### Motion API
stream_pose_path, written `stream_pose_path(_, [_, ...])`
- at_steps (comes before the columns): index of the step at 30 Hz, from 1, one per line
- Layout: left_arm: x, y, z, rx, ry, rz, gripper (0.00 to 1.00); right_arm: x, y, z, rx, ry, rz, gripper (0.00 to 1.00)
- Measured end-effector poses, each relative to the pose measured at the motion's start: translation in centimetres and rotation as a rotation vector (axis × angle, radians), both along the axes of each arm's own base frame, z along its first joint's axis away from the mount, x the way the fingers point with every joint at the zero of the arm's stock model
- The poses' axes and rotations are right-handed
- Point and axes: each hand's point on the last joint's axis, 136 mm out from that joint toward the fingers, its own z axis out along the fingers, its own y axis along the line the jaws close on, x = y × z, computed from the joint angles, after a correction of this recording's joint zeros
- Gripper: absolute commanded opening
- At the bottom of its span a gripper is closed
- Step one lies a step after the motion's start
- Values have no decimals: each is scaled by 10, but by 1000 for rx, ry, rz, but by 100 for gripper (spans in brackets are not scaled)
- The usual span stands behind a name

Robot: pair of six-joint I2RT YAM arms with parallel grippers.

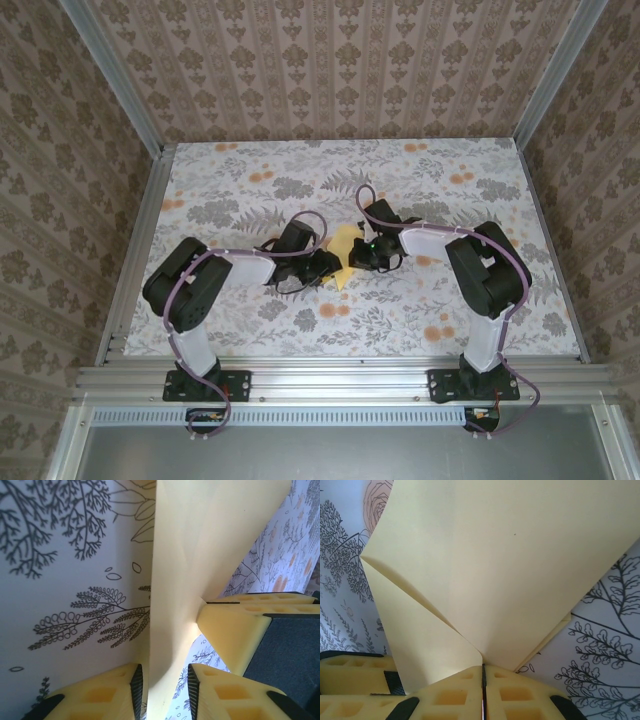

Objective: Fold a paper plane with a square sheet of paper (pick it up from the middle)
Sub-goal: Fold the wing for the fifth time at the center of the table.

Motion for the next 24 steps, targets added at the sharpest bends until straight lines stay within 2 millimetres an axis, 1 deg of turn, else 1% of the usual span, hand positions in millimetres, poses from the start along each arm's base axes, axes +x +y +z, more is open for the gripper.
stream_pose_path(3, [0,0,-2,4,3,0,23,-1,1,0,8,2,2,11])
stream_pose_path(6, [-1,2,-4,14,1,-3,17,-1,2,1,16,2,3,15])
stream_pose_path(10, [0,4,-6,36,-22,-17,9,1,1,2,27,7,-6,24])
stream_pose_path(12, [0,6,-8,53,-41,-29,7,2,0,7,36,1,-13,28])
stream_pose_path(15, [2,8,-9,85,-84,-63,5,9,-6,24,56,-33,-42,30])
stream_pose_path(20, [5,16,-8,183,-184,-149,4,19,-15,61,85,-124,-72,30])
stream_pose_path(22, [6,19,-7,217,-220,-186,3,19,-14,67,92,-137,-70,29])
stream_pose_path(24, [6,22,-8,245,-255,-231,3,17,-11,68,94,-136,-65,25])
